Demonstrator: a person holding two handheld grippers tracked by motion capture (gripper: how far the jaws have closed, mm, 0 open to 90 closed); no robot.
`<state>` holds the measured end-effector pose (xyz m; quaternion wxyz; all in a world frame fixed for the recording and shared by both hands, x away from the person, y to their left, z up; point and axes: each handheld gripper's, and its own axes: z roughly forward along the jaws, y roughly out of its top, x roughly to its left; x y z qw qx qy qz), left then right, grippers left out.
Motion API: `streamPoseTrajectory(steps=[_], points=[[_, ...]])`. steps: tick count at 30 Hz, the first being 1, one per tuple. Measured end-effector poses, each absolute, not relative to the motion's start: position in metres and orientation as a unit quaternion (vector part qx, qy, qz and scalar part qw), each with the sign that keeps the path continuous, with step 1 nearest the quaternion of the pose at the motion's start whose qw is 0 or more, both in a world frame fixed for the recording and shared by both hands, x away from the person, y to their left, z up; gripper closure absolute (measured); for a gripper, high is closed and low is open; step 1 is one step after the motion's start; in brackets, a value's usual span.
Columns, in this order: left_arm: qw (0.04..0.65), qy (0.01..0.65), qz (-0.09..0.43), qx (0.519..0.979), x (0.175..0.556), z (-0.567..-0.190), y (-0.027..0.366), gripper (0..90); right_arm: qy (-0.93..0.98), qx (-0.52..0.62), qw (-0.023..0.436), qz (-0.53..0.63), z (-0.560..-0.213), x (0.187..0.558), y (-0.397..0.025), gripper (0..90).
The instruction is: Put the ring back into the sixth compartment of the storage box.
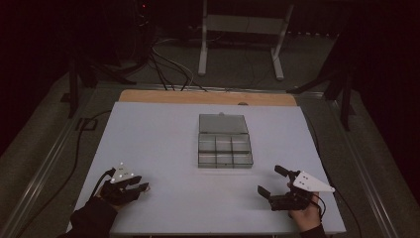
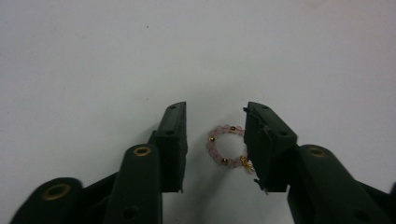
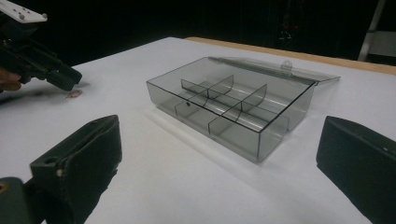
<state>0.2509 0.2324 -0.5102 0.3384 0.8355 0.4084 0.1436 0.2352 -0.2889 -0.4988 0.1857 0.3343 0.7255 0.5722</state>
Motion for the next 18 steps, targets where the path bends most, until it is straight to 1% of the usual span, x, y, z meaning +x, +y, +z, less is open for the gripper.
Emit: streamPoseTrajectory(steps=[6, 8, 12, 18], points=[[0.326, 0.406, 0.142, 0.842, 0.2508, -0.5130, 0.2285, 67.4, 0.726, 0.334, 0.186, 0.572, -0.4988, 0.2353, -0.2889, 0.0], [0.319, 0.406, 0.147, 0.844, 0.2509, -0.5135, 0.2279, 69.6, 0.726, 0.334, 0.187, 0.571, -0.4988, 0.2352, -0.2890, 0.0], [0.315, 0.406, 0.142, 0.846, 0.2515, -0.5151, 0.2276, 74.2, 0.726, 0.334, 0.186, 0.571, -0.4989, 0.2352, -0.2890, 0.0], [0.313, 0.412, 0.141, 0.844, 0.2522, -0.5150, 0.2276, 77.6, 0.726, 0.334, 0.187, 0.571, -0.4989, 0.2353, -0.2888, 0.0]])
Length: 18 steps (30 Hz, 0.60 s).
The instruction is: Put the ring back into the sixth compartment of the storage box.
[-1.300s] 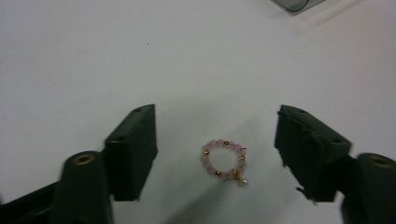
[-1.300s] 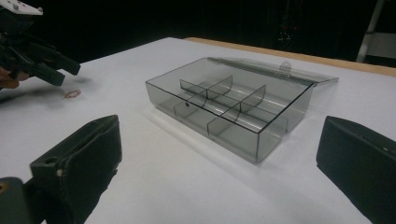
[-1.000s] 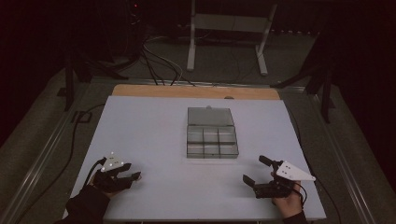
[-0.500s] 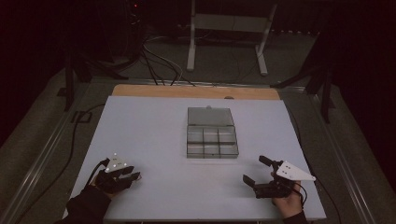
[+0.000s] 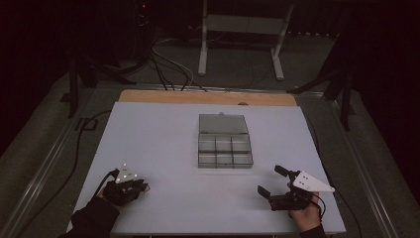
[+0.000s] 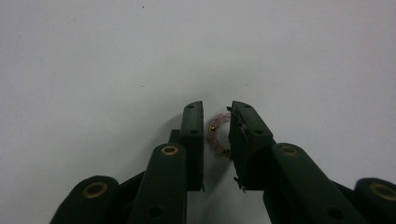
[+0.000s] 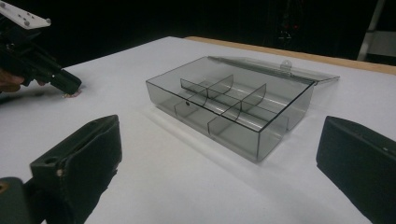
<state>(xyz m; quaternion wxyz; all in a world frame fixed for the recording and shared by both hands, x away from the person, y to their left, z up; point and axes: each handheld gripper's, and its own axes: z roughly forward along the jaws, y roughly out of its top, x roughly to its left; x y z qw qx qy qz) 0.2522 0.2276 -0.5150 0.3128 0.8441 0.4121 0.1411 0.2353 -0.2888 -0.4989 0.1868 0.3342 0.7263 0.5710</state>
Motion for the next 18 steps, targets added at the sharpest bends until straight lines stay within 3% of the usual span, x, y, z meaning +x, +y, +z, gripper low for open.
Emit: streamPoseTrajectory(steps=[9, 18], points=[[0.307, 0.421, 0.140, 0.842, 0.2525, -0.5145, 0.2252, 86.6, 0.727, 0.336, 0.186, 0.570, -0.4991, 0.2355, -0.2889, 0.0], [0.305, 0.425, 0.140, 0.841, 0.2526, -0.5142, 0.2247, 88.2, 0.727, 0.335, 0.186, 0.569, -0.4992, 0.2356, -0.2887, 0.0]])
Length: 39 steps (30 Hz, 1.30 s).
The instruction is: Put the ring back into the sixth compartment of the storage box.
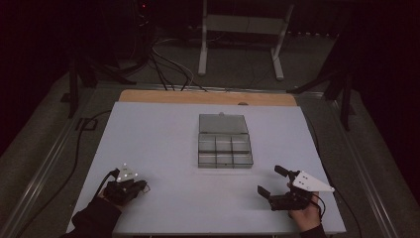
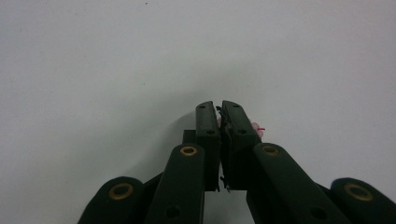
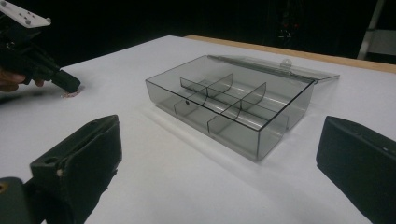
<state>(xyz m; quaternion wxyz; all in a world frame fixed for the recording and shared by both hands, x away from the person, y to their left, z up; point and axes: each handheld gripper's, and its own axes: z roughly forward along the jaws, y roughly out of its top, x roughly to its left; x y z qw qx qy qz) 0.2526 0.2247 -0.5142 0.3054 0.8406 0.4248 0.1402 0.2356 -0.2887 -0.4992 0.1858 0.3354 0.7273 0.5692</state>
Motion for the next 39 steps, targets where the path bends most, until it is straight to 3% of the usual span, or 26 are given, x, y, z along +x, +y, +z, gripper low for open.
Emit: streamPoseTrajectory(steps=[39], points=[[0.339, 0.411, 0.164, 0.830, 0.248, -0.491, 0.219, 88.5, 0.726, 0.338, 0.186, 0.569, -0.500, 0.236, -0.289, 0.0]])
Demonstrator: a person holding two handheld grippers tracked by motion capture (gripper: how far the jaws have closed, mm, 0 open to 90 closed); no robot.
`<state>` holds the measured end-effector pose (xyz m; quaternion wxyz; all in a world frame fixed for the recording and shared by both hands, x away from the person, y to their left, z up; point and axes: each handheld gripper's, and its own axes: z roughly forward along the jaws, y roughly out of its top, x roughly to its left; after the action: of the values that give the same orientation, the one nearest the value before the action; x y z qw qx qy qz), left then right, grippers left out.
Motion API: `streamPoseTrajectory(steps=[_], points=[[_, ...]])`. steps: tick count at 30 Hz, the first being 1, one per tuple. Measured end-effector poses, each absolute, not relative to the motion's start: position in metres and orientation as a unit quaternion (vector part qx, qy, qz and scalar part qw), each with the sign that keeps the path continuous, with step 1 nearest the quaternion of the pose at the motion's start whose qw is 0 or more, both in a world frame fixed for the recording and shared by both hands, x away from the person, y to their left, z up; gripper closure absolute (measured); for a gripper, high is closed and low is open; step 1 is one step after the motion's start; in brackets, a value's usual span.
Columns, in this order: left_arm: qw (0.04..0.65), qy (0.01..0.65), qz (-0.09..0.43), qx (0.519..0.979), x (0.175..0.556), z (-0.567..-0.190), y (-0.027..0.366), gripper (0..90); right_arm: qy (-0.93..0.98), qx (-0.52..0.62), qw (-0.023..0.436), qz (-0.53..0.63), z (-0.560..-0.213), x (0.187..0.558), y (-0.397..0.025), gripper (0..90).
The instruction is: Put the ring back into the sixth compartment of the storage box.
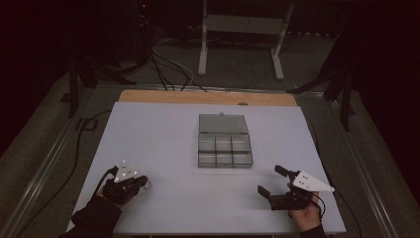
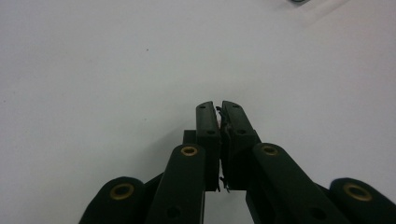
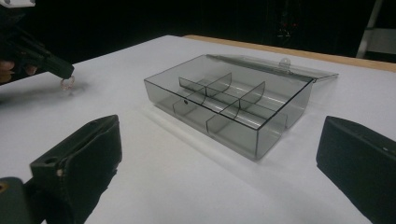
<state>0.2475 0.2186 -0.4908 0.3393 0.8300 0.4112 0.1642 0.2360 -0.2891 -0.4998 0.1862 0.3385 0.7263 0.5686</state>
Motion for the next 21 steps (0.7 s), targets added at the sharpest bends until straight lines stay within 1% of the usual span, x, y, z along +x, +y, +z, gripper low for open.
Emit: streamPoseTrajectory(steps=[21], points=[[0.357, 0.397, 0.144, 0.833, 0.253, -0.484, 0.208, 88.5, 0.725, 0.339, 0.185, 0.570, -0.500, 0.236, -0.288, 0.0]])
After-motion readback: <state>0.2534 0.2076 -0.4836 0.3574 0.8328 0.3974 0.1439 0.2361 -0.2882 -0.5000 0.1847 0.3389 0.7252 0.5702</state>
